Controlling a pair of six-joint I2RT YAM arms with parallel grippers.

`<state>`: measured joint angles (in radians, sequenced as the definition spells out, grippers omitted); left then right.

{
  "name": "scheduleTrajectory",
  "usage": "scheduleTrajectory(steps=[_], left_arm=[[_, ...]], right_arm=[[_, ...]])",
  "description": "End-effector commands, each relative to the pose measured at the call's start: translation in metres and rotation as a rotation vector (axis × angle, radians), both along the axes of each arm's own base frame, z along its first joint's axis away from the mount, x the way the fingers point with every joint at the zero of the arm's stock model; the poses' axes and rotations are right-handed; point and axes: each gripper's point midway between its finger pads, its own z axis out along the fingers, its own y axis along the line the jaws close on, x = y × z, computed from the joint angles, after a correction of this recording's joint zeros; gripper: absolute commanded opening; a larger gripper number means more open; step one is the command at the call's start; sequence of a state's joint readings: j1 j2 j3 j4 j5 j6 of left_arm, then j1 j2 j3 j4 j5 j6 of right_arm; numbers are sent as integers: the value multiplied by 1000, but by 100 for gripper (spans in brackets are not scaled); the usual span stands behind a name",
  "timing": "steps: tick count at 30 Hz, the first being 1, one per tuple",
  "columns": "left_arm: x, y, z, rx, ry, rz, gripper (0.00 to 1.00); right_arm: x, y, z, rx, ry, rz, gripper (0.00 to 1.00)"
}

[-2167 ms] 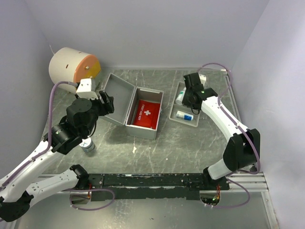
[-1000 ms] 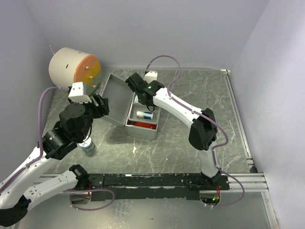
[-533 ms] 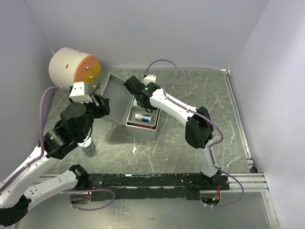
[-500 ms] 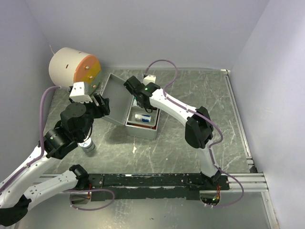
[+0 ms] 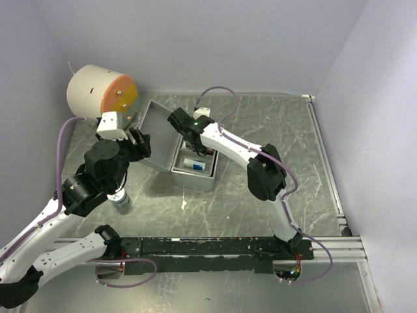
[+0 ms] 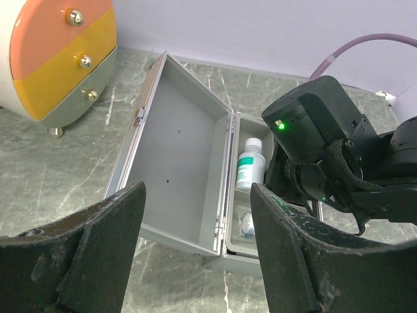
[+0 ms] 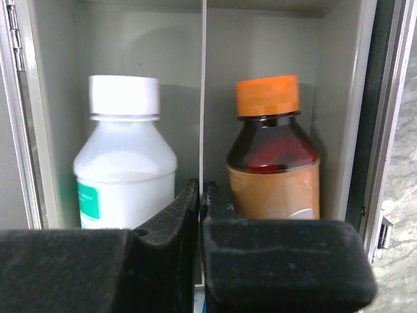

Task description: Organize the medicine kit

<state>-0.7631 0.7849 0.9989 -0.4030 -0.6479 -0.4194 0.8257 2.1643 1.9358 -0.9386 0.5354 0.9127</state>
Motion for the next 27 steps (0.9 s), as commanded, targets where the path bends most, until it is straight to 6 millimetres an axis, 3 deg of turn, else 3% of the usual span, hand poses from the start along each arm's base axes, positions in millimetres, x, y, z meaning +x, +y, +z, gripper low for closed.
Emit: scheduleTrajectory(steps=[1, 18, 23, 27], left_arm=[[-1, -4, -3, 2, 10, -17, 76], [1, -7, -7, 7, 20, -22, 76], [2, -9, -9, 9, 25, -27, 76], [2, -10, -10, 12, 29, -28, 76]], right_arm=[[7, 2, 0, -5, -14, -7, 0], [12, -9, 31, -111, -32, 76, 0], [9, -12, 25, -120, -14, 74, 0], [11, -2, 16, -34, -15, 87, 0]])
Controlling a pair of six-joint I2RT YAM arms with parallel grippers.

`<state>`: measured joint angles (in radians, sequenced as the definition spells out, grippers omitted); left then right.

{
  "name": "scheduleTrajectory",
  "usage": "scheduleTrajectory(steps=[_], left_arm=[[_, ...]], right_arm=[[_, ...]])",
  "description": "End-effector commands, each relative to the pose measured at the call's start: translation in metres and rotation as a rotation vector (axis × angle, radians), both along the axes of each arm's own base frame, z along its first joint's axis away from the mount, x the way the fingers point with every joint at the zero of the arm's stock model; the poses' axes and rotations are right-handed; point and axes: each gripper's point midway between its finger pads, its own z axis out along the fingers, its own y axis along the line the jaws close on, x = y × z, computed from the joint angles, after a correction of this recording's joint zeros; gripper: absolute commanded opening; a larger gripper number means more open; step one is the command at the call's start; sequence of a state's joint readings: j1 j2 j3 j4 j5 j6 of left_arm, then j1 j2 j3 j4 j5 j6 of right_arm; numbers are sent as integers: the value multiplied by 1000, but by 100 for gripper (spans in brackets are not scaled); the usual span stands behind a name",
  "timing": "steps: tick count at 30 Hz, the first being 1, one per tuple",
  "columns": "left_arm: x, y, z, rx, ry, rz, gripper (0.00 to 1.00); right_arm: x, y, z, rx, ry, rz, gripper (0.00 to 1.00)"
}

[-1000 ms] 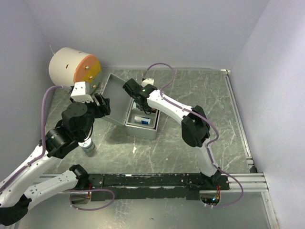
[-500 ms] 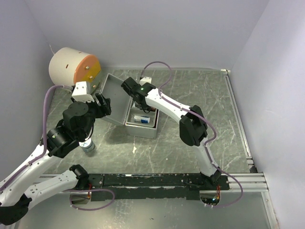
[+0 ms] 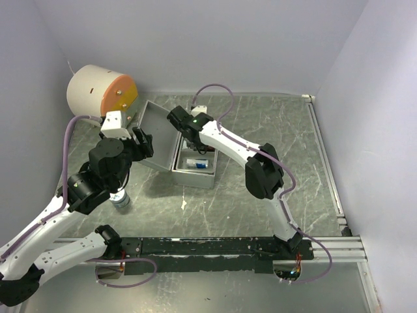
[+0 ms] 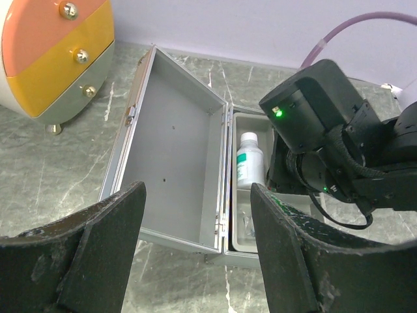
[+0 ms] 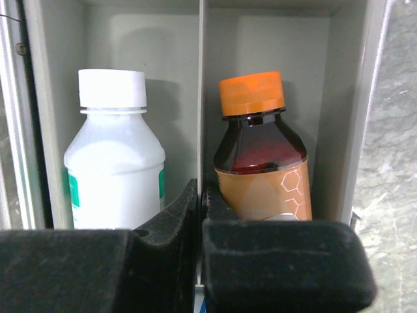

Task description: Organize the medicine kit

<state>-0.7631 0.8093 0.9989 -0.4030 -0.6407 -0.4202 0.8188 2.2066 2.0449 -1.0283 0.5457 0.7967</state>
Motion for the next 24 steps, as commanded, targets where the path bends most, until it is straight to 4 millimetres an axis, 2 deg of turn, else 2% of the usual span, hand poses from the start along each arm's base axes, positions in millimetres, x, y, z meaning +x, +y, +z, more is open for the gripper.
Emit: scheduleTrajectory(steps=[1, 10, 18, 21, 24], left_arm=[[-1, -4, -4, -2, 11, -19, 76], [-1, -5, -5, 2, 14, -19, 76], [0, -7, -6, 2, 18, -25, 76], [1, -7, -8, 7, 24, -20, 76], [2, -8, -9, 10, 30, -21, 77]], right_arm=[[6, 4, 5, 70, -34, 0, 0], [11, 9, -1, 149, -28, 7, 0], [7, 9, -6, 182, 11, 9, 0], [8, 10, 4, 227, -19, 9, 1], [10, 8, 18, 243, -45, 6, 12]])
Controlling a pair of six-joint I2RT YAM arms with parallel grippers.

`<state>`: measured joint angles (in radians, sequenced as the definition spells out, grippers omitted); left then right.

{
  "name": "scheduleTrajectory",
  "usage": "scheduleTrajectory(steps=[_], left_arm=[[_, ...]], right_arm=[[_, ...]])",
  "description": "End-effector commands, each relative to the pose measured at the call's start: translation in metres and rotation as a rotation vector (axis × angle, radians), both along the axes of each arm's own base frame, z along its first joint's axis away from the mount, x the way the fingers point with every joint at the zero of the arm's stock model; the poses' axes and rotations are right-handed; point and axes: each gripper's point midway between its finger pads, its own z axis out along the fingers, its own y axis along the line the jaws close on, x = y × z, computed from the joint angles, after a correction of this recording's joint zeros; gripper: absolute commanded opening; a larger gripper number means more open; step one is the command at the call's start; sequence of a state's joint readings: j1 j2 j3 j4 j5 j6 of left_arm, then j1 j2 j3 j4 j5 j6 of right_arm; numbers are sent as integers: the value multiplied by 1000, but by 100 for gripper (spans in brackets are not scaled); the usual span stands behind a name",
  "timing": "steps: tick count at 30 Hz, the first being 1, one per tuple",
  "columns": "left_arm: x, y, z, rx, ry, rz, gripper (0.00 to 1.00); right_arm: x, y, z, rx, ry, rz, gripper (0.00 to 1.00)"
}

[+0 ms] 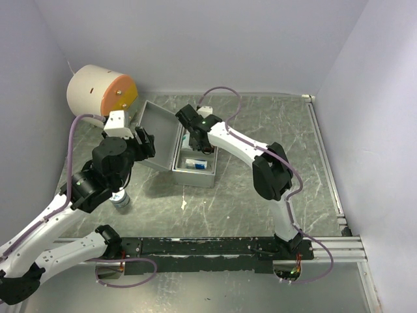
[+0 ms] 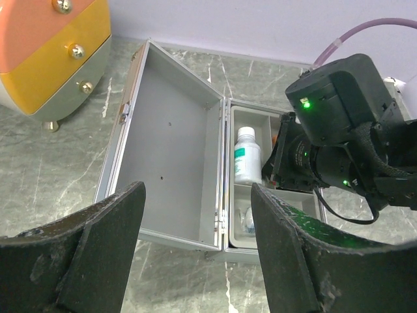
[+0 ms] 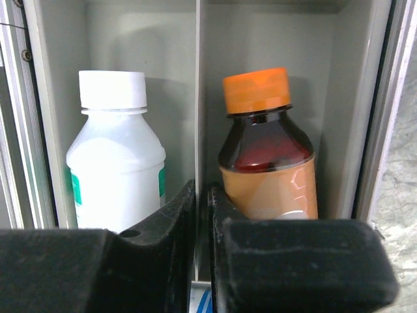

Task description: Organize the medicine kit

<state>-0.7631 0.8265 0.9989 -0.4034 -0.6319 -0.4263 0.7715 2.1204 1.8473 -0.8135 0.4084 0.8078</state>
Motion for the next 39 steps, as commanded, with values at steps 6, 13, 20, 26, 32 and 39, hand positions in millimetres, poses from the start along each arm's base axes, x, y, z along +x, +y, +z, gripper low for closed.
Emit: scheduleTrajectory(steps=[6, 13, 20, 26, 32, 39], left_arm=[[4, 2, -14, 55, 62, 43, 80], [12, -3, -20, 111, 92, 44, 88], [39, -27, -35, 178, 215, -12, 91], [77, 4, -42, 149, 312, 50, 92], [96, 41, -65, 14, 403, 40, 92], [96, 54, -97, -208, 461, -86, 89]], right_arm=[[5, -2, 72, 103, -118, 20, 32], [1, -14, 100, 168, -167, 52, 39], [-8, -54, 117, 311, -287, 50, 41], [-19, -90, 111, 371, -358, 78, 50], [-19, -114, 102, 337, -374, 99, 53], [-14, -120, 95, 360, -364, 100, 54]])
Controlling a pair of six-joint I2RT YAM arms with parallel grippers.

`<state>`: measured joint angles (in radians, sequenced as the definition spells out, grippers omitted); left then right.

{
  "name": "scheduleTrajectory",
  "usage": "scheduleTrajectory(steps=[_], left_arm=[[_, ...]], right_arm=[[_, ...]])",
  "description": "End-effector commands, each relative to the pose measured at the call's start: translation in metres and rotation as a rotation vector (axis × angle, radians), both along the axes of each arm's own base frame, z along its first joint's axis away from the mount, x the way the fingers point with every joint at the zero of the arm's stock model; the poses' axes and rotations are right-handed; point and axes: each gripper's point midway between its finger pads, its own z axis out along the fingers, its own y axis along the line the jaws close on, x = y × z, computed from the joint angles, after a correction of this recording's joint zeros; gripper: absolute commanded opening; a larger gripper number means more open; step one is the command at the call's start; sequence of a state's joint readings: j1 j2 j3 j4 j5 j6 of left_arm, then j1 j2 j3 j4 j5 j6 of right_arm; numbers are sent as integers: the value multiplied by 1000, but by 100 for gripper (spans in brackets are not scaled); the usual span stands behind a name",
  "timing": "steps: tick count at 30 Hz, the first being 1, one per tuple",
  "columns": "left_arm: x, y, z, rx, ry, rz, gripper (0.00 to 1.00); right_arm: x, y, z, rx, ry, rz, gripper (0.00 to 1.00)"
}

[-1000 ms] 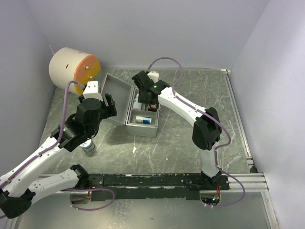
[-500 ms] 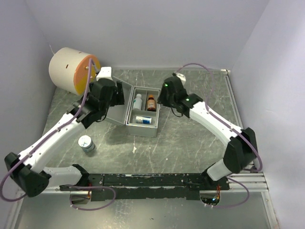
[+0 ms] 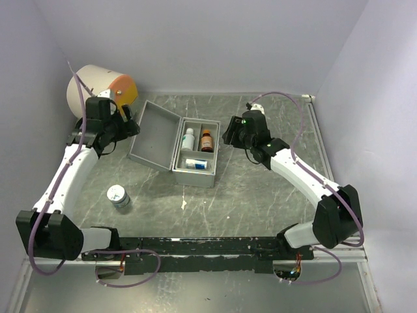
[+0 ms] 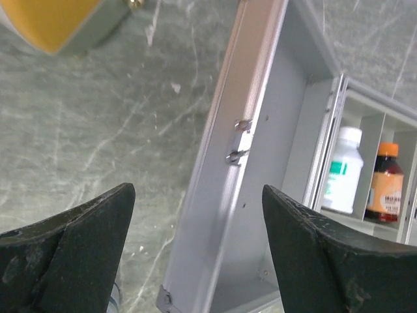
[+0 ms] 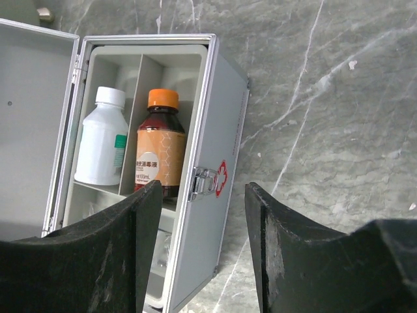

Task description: Organize the medicine kit

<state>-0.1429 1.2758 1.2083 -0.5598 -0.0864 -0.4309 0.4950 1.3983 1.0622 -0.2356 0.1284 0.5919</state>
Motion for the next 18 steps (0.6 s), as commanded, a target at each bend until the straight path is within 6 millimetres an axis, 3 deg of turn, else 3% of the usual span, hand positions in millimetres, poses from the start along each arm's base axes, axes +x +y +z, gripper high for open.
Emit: scheduleTrajectory(steps=[1, 3, 7, 9, 13, 18], left_arm=[[-7, -26, -11, -246, 5, -184, 89], [-10, -33, -17, -302, 9, -231, 88], [-13, -24, -32, -369, 33, -226, 87], [-14, -28, -38, -403, 47, -259, 85], [-15, -42, -26, -463, 22, -349, 79], [-17, -42, -6, -443, -22, -375, 74]], right_arm=[[5, 0, 10, 52, -43, 33, 54], [5, 2, 11, 74, -50, 46, 54], [2, 3, 11, 89, -45, 51, 54], [1, 2, 13, 96, -49, 47, 53], [1, 2, 17, 110, -54, 36, 53], [1, 0, 14, 107, -44, 21, 53]])
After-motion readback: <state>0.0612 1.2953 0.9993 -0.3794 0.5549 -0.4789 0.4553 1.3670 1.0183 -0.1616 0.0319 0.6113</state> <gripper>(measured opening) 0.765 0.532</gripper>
